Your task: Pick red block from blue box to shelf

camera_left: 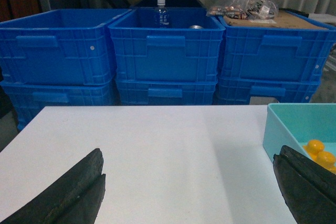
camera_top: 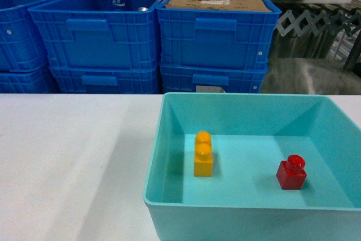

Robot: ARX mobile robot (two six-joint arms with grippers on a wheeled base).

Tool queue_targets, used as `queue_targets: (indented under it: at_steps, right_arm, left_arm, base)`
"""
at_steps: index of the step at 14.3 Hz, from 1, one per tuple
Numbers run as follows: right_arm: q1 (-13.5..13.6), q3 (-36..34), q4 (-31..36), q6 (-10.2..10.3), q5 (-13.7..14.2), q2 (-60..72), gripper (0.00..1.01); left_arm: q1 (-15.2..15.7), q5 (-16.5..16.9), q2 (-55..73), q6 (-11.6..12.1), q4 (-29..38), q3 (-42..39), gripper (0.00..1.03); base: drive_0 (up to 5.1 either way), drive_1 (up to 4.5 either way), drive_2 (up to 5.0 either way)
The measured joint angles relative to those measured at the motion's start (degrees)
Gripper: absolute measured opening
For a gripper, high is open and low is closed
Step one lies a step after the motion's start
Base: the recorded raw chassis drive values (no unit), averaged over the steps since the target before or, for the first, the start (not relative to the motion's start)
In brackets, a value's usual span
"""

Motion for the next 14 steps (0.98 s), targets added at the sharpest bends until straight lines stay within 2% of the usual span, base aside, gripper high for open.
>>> queue_targets:
  at_steps: [14]
  right_arm:
    - [0.0, 0.0, 0.0, 0.0, 0.0, 0.0, 0.98]
  left_arm:
    - [0.0, 0.0, 0.0, 0.0, 0.0, 0.0, 0.98]
  base:
    - [0.0, 0.00, 0.0]
